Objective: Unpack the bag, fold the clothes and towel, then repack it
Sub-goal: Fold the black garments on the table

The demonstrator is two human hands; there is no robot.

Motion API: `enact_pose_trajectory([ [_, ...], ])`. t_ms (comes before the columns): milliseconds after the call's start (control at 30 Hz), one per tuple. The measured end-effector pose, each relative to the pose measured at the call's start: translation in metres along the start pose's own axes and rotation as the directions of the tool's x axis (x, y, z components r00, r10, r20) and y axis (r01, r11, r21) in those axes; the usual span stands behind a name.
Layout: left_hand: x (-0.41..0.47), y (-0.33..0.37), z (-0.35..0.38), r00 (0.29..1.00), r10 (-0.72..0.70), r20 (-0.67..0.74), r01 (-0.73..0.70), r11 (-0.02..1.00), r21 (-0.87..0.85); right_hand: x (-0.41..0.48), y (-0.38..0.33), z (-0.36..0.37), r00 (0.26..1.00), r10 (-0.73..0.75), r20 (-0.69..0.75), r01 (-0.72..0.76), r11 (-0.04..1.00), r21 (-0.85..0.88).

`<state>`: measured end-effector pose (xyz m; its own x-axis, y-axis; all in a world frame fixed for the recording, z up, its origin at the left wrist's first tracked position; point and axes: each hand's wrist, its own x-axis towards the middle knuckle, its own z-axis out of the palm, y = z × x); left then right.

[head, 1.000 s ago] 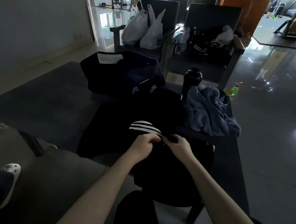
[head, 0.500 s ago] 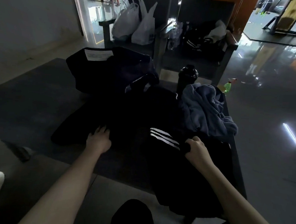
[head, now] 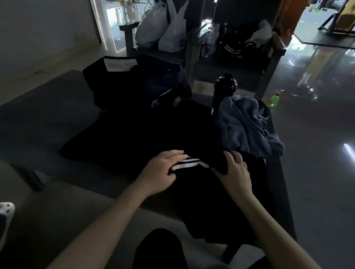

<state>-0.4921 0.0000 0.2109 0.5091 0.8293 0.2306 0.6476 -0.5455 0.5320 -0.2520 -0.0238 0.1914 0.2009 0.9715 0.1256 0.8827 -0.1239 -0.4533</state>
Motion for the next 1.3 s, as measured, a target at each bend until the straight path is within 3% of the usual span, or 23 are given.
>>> enact_pose_trajectory([
  [100, 0.002, 0.009, 0.010, 0.987, 0.054, 0.152, -0.083, 0.979, 0.189, -0.021, 0.001, -0.015, 0.990, -0.034, -0.140, 0.021, 0.995, -0.094],
  [200, 0.005, 0.011, 0.009, 0.984, -0.069, 0.162, 0.026, 0.968, 0.250, -0.046, 0.008, -0.024, 0.983, -0.113, -0.145, 0.106, 0.993, -0.050],
  [300, 0.003, 0.015, -0.001, 0.967, -0.219, 0.135, 0.148, 0.903, 0.403, -0.069, 0.021, -0.026, 0.996, -0.061, 0.070, 0.069, 0.990, -0.120],
  [400, -0.002, 0.012, -0.014, 0.912, -0.395, 0.107, 0.260, 0.760, 0.595, -0.081, 0.040, -0.027, 0.953, 0.049, 0.299, 0.000, 0.987, -0.162],
  [500, -0.003, 0.010, -0.025, 0.829, -0.546, 0.121, 0.338, 0.660, 0.671, -0.083, 0.048, -0.025, 0.936, 0.013, 0.350, 0.027, 0.994, -0.108],
  [533, -0.001, 0.012, -0.026, 0.831, -0.543, 0.120, 0.358, 0.687, 0.632, -0.082, 0.049, -0.025, 0.936, -0.014, 0.353, 0.045, 0.996, -0.082],
  [600, 0.006, 0.025, -0.023, 0.891, -0.437, 0.123, 0.350, 0.833, 0.428, -0.076, 0.051, -0.022, 0.932, -0.062, 0.356, 0.066, 0.998, 0.000],
  [667, 0.018, 0.048, -0.013, 0.945, -0.282, 0.164, 0.238, 0.939, 0.248, -0.072, 0.055, -0.020, 0.944, -0.086, 0.320, 0.051, 0.992, 0.116],
  [767, 0.038, 0.079, 0.020, 0.943, -0.108, 0.313, 0.023, 0.964, 0.264, -0.070, 0.065, -0.022, 0.998, 0.060, 0.019, -0.062, 0.976, 0.209],
  [833, 0.047, 0.086, 0.044, 0.896, -0.137, 0.422, -0.031, 0.930, 0.368, -0.068, 0.072, -0.028, 0.965, 0.247, -0.085, -0.236, 0.964, 0.126],
  [933, 0.050, 0.077, 0.067, 0.880, -0.237, 0.412, 0.023, 0.887, 0.460, -0.057, 0.083, -0.034, 0.921, 0.388, 0.049, -0.390, 0.918, 0.068],
  [1033, 0.047, 0.063, 0.073, 0.913, -0.210, 0.349, 0.041, 0.900, 0.435, -0.035, 0.088, -0.032, 0.909, 0.398, 0.124, -0.416, 0.887, 0.199],
  [1133, 0.045, 0.054, 0.066, 0.910, -0.243, 0.335, 0.165, 0.955, 0.246, -0.015, 0.088, -0.028, 0.896, 0.393, 0.210, -0.441, 0.847, 0.297],
  [1200, 0.047, 0.049, 0.057, 0.906, -0.300, 0.300, 0.283, 0.954, 0.099, -0.008, 0.086, -0.029, 0.914, 0.365, 0.178, -0.406, 0.831, 0.380],
  [1300, 0.051, 0.039, 0.040, 0.896, -0.361, 0.258, 0.402, 0.907, -0.126, 0.003, 0.081, -0.044, 0.938, 0.340, 0.062, -0.297, 0.703, 0.646],
])
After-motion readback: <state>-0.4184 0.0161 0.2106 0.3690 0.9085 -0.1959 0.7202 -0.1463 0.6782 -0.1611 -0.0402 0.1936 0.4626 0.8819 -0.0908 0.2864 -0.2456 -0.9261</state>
